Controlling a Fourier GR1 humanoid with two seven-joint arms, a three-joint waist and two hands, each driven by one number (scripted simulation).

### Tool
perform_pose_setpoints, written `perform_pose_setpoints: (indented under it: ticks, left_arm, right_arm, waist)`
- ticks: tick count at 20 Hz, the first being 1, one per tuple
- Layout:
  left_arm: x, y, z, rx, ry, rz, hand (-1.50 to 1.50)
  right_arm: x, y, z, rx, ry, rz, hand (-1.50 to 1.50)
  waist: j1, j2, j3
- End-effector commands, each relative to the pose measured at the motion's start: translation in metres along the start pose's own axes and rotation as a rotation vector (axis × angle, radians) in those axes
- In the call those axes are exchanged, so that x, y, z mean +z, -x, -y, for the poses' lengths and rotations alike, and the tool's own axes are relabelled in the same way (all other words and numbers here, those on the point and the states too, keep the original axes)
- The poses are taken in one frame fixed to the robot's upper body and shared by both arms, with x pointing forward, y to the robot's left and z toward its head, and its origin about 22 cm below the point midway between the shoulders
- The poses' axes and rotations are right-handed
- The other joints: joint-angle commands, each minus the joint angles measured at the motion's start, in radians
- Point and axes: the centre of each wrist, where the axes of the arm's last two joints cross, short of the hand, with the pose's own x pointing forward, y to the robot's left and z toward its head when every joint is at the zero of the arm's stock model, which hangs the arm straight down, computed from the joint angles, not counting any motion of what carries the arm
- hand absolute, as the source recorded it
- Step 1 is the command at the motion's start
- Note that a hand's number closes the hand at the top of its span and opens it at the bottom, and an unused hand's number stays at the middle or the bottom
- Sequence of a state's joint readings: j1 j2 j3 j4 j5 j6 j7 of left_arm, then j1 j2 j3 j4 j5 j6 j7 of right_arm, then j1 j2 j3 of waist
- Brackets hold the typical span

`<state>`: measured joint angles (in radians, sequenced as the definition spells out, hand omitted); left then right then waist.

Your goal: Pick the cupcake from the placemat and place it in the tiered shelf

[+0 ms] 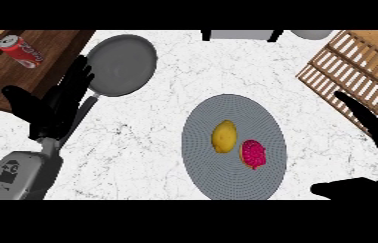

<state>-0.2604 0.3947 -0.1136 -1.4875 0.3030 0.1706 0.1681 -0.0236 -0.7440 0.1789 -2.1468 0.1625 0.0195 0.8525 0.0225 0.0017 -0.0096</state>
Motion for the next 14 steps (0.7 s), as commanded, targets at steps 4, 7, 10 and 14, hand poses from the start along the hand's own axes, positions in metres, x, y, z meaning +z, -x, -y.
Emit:
perform_pose_setpoints:
  ticks: [4,7,10,14]
  left_arm:
    - [-0.008,-0.001,0.009,0.013,0.006,-0.011,0.0]
    - [-0.012,0.001,-0.001,0.009,0.02,-0.011,0.0]
    - [-0.009,-0.009,-0.01,-0.003,-0.019,-0.008,0.0]
    - [-0.003,-0.004,-0.007,-0.007,-0.001,0.003,0.0]
  right_arm:
    - [-0.001,-0.065,-0.027,0.189,-0.007,-0.157,-1.5]
    - [-0.017,-0.085,-0.052,0.209,-0.026,-0.16,-1.5]
    - [-0.011,-0.088,-0.065,0.28,-0.102,-0.2,-1.5]
    - [-0.036,-0.079,-0.079,0.39,-0.115,-0.304,-1.5]
  waist:
    - [0.016,0.004,0.005]
    - [0.013,0.004,0.006]
    - [0.002,-0.003,0.006]
    - [0.004,-0.003,0.006]
